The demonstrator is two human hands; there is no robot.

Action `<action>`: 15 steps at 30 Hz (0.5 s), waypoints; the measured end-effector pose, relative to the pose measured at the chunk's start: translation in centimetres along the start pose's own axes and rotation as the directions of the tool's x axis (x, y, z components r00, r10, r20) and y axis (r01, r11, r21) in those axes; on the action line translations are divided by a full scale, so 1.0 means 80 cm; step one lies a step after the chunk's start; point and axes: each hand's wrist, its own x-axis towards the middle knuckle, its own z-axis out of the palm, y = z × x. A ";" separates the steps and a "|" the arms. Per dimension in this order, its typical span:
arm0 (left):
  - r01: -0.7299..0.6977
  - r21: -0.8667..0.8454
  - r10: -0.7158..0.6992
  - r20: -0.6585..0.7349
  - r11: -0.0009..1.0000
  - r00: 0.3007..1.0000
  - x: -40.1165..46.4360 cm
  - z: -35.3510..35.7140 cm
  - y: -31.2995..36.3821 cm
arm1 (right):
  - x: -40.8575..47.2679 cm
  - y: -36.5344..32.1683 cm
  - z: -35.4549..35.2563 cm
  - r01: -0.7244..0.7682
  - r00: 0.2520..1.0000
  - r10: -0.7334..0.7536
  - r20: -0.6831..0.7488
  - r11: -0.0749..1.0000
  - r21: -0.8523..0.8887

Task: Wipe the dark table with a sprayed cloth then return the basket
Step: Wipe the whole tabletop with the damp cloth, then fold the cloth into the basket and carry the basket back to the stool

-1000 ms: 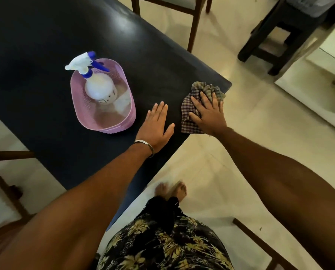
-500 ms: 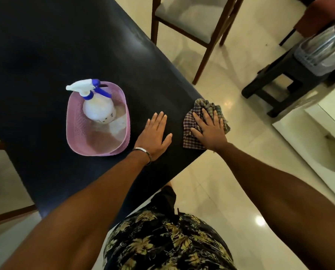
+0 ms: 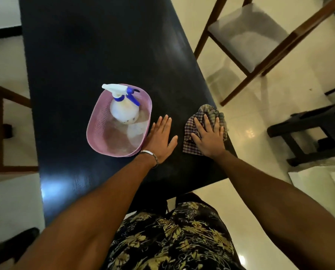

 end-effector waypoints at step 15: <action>0.398 -0.253 -0.433 -0.104 0.882 0.895 -0.047 0.042 0.016 | -0.009 -0.080 0.005 0.773 0.620 -0.763 0.183 0.634 0.029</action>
